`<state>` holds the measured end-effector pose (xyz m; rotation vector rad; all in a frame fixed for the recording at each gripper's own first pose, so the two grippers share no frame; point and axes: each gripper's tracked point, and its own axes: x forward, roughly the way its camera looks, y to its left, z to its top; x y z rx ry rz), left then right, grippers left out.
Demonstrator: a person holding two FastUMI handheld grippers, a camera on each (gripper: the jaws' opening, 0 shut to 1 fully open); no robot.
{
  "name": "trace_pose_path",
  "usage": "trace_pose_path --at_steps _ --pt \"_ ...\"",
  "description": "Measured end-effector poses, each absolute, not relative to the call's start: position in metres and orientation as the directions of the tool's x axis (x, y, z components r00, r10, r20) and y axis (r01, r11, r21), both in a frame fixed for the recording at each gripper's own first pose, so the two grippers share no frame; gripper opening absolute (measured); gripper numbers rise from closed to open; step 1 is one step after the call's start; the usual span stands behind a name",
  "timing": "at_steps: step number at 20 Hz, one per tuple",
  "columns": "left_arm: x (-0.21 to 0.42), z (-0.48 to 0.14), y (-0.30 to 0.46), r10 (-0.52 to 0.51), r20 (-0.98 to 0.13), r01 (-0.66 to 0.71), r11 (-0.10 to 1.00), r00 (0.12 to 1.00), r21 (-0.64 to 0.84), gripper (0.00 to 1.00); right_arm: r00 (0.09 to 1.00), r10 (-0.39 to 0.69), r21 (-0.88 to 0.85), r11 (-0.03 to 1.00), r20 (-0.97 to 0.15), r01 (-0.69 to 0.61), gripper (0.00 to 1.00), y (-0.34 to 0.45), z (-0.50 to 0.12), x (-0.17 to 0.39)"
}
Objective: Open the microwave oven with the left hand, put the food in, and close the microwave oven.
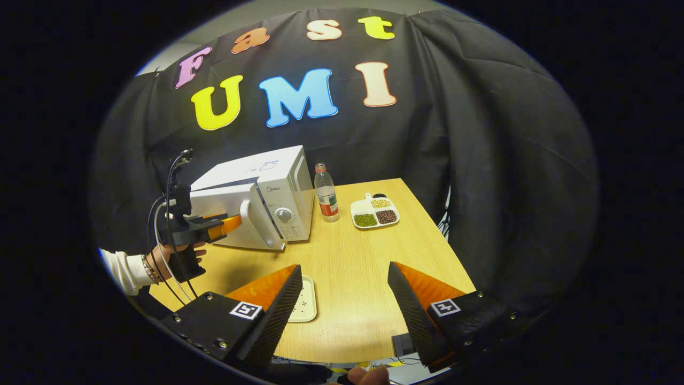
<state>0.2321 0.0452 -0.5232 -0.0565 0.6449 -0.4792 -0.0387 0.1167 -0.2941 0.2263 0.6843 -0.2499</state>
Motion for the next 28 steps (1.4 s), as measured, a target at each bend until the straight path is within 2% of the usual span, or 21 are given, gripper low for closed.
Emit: trace_pose_path --at_steps 4,11,13,14,18,21,24,25,27,28 --pt "0.238 -0.526 0.034 -0.482 -0.556 0.371 0.876 0.677 -0.308 0.77 0.734 -0.19 0.089 0.942 -0.652 0.324 0.99 0.118 -0.295 -0.043" --pt "0.246 -0.526 0.035 -0.466 -0.562 0.333 0.884 0.684 -0.328 0.77 0.722 -0.21 0.086 0.933 -0.66 0.349 0.98 0.121 -0.294 -0.048" --pt "0.252 -0.53 0.04 -0.427 -0.595 0.297 0.903 0.681 -0.309 0.77 0.719 -0.202 0.089 0.935 -0.665 0.344 0.98 0.125 -0.294 -0.05" --pt "0.253 -0.529 0.039 -0.423 -0.595 0.268 0.904 0.683 -0.334 0.73 0.719 -0.203 0.085 0.936 -0.664 0.342 0.98 0.126 -0.293 -0.052" --pt "0.25 -0.532 0.035 -0.41 -0.613 0.256 0.91 0.676 -0.326 0.73 0.721 -0.2 0.088 0.936 -0.663 0.341 0.98 0.13 -0.291 -0.062" --pt "0.252 -0.522 0.042 -0.386 -0.6 0.269 0.922 0.701 -0.278 0.8 0.727 -0.206 0.095 0.932 -0.655 0.35 0.98 0.129 -0.287 -0.071" --pt "0.242 -0.505 0.049 -0.392 -0.581 0.272 0.919 0.713 -0.285 0.78 0.734 -0.204 0.111 0.928 -0.648 0.356 0.98 0.125 -0.285 -0.079" --pt "0.236 -0.501 0.052 -0.392 -0.579 0.269 0.918 0.715 -0.29 0.89 0.737 -0.201 0.116 0.928 -0.646 0.354 0.98 0.123 -0.285 -0.079" --pt "0.219 -0.49 0.06 -0.389 -0.581 0.257 0.919 0.715 -0.299 0.89 0.747 -0.187 0.126 0.932 -0.638 0.341 0.98 0.12 -0.283 -0.078" --pt "0.21 -0.481 0.066 -0.385 -0.576 0.247 0.92 0.721 -0.304 0.84 0.755 -0.173 0.132 0.937 -0.633 0.325 0.99 0.119 -0.28 -0.076"
